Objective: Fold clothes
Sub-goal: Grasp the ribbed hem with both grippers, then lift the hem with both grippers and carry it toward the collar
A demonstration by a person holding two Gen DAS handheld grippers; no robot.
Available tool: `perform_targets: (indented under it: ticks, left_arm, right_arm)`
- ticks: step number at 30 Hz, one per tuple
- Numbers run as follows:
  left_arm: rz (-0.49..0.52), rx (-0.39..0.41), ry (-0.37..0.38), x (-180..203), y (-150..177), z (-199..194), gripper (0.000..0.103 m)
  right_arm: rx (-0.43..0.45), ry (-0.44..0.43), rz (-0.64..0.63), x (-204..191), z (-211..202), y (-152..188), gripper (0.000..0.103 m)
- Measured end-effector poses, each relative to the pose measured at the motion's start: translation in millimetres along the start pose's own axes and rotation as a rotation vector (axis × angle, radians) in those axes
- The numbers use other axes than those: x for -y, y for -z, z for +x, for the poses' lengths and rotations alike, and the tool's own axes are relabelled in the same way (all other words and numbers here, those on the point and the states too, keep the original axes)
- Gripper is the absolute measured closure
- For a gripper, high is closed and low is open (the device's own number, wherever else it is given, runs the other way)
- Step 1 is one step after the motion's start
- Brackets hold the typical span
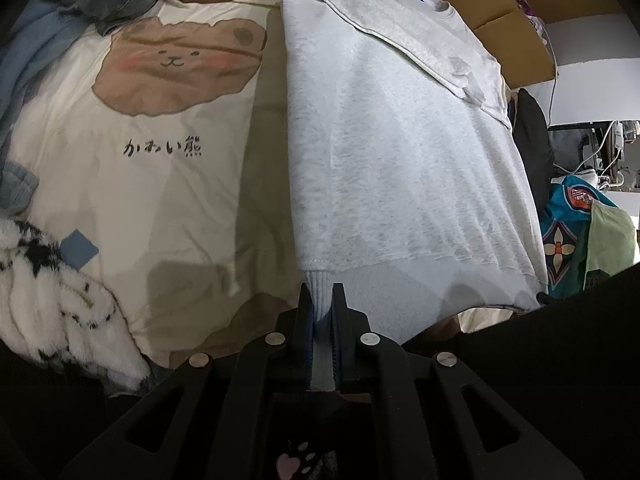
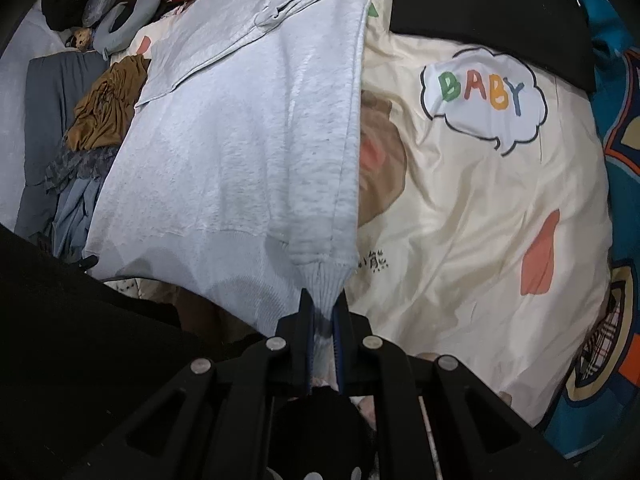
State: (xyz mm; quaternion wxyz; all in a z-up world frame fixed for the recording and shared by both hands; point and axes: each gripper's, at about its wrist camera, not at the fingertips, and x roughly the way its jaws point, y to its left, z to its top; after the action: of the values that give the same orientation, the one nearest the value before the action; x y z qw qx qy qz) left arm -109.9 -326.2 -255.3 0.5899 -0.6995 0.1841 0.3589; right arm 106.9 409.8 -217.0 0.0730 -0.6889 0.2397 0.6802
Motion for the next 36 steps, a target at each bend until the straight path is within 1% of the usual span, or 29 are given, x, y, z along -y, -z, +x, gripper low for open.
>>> perform_targets:
  ticks: [6, 10, 15, 23, 30, 36]
  left_arm:
    - [-0.041, -0.013, 0.017, -6.0, 11.8, 2.3, 0.098]
    - [-0.04, -0.005, 0.019, -2.4, 3.9, 6.5, 0.099]
    - [-0.057, 0.023, 0.037, 1.3, -7.3, -3.2, 0.099]
    - [-0.064, 0.08, 0.078, 6.5, -27.5, -23.5, 0.099]
    - [-0.058, 0.142, 0.112, 13.8, -46.0, -41.6, 0.099]
    - [-0.05, 0.172, 0.137, 21.5, -60.5, -53.5, 0.099]
  right_arm:
    - [-0.023, -0.004, 0.009, 9.0, 0.4, 14.3, 0.096]
    - [-0.015, -0.015, 0.006, 13.1, 0.2, 15.4, 0.096]
    - [0.012, -0.031, 0.005, 11.9, -9.2, 12.2, 0.096]
    - [0.051, -0.057, -0.004, 5.2, -29.0, -5.5, 0.096]
    - [0.107, -0.033, -0.057, -17.5, -59.9, -24.5, 0.096]
    - [0.142, -0.04, -0.099, -27.4, -81.6, -46.0, 0.096]
